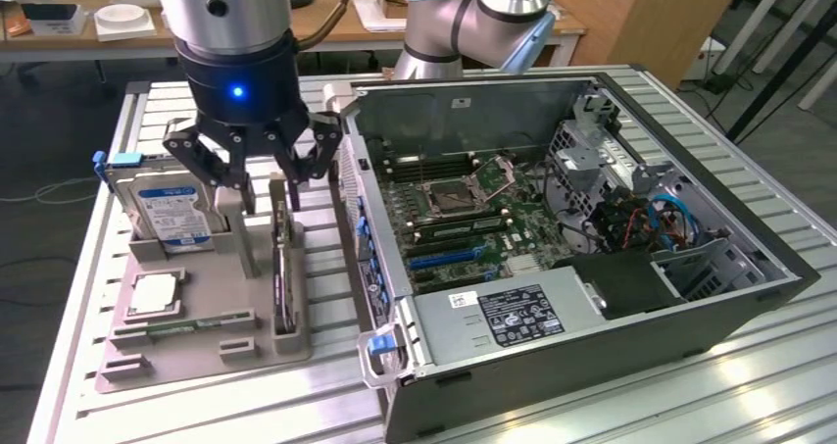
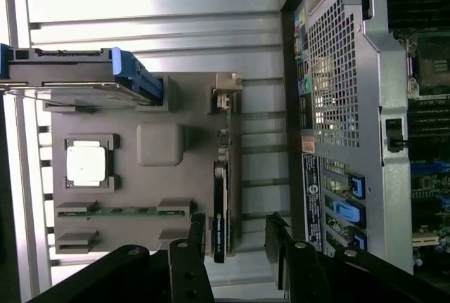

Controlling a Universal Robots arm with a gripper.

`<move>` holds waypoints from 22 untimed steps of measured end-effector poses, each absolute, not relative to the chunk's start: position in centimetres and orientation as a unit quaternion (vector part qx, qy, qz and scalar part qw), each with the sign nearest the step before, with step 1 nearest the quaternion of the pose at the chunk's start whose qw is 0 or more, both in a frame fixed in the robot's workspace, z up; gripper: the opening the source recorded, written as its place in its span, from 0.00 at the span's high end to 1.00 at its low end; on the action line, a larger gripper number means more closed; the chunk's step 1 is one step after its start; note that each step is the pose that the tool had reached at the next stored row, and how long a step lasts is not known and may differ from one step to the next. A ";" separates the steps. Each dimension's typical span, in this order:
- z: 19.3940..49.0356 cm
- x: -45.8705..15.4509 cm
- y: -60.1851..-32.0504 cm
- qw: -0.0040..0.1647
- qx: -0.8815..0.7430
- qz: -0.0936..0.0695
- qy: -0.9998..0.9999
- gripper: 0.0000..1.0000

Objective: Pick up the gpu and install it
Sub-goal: 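Pick up the gpu and move the gpu toward the slot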

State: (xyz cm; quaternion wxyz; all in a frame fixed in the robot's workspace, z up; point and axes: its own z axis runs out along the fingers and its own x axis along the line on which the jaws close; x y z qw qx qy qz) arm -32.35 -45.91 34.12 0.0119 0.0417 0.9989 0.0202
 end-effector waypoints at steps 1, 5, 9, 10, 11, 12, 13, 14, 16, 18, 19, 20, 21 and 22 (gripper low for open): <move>34.0 -32.4 -45.9 0.012 0.042 0.020 0.999 0.53; 33.7 -32.3 -46.0 0.012 0.042 0.020 0.999 0.53; 33.4 -32.3 -46.0 0.012 0.042 0.020 0.999 0.53; 33.3 -32.4 -46.0 0.012 0.042 0.020 0.999 0.53; 33.2 -32.4 -46.1 0.012 0.042 0.020 0.999 0.53; 33.1 -32.3 -46.1 0.012 0.042 0.020 0.999 0.53; 33.0 -32.4 -46.1 0.012 0.042 0.020 0.999 0.53; 32.9 -32.4 -46.1 0.012 0.042 0.020 0.999 0.53; 32.8 -32.4 -46.1 0.012 0.042 0.020 0.999 0.53; 32.6 -32.3 -46.1 0.012 0.042 0.020 0.999 0.53; 32.6 -32.4 -46.1 0.012 0.042 0.020 0.999 0.53; 32.5 -32.4 -46.1 0.012 0.042 0.020 0.999 0.53; 32.4 -32.4 -46.2 0.012 0.042 0.020 0.999 0.53; 32.3 -32.3 -46.2 0.012 0.042 0.020 0.999 0.53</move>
